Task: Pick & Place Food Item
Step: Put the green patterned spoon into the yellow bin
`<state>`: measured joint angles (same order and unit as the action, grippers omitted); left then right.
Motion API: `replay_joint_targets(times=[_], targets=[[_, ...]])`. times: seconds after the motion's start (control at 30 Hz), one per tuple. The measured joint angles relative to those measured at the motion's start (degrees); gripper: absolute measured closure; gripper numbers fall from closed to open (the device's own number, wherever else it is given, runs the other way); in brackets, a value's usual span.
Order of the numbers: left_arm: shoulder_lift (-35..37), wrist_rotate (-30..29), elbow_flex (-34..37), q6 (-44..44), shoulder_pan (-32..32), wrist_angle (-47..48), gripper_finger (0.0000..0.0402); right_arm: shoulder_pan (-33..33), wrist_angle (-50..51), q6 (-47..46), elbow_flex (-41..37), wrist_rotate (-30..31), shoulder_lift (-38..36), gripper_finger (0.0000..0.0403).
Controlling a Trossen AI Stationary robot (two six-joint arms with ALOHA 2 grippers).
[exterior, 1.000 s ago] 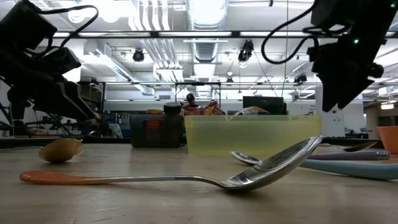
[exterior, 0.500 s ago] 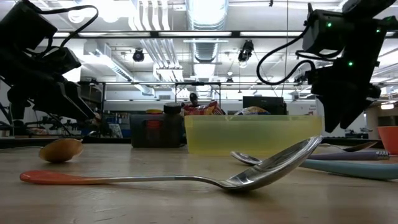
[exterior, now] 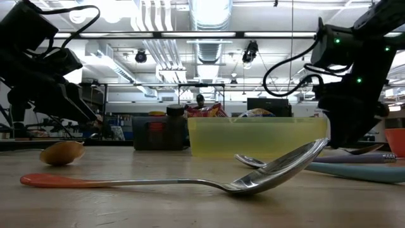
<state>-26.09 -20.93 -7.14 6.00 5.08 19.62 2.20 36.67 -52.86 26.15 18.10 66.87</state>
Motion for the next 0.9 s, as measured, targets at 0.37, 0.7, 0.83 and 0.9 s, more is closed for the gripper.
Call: replay_joint_targets(times=[0.37, 0.7, 0.83, 0.9], targets=[[0.0, 0.01, -0.01, 0.0, 0.01, 0.0, 0.0085, 0.66, -4.55, -0.06, -2.8, 0.93, 0.0, 0.0058], [0.0, 0.02, -0.02, 0.0, 0.0, 0.0, 0.0085, 0.66, -6.03, -0.09, -2.95, -0.46, 0.0, 0.0115], [0.0, 0.0, -0.02, 0.0, 0.0, 0.0, 0.0085, 0.64, -6.26, -0.31, -2.95, -1.23, 0.0, 0.0174], [0.0, 0.0, -0.02, 0.0, 0.0, 0.0, 0.0085, 0.63, -6.81, -0.78, -2.95, -1.24, 0.0, 0.0199]])
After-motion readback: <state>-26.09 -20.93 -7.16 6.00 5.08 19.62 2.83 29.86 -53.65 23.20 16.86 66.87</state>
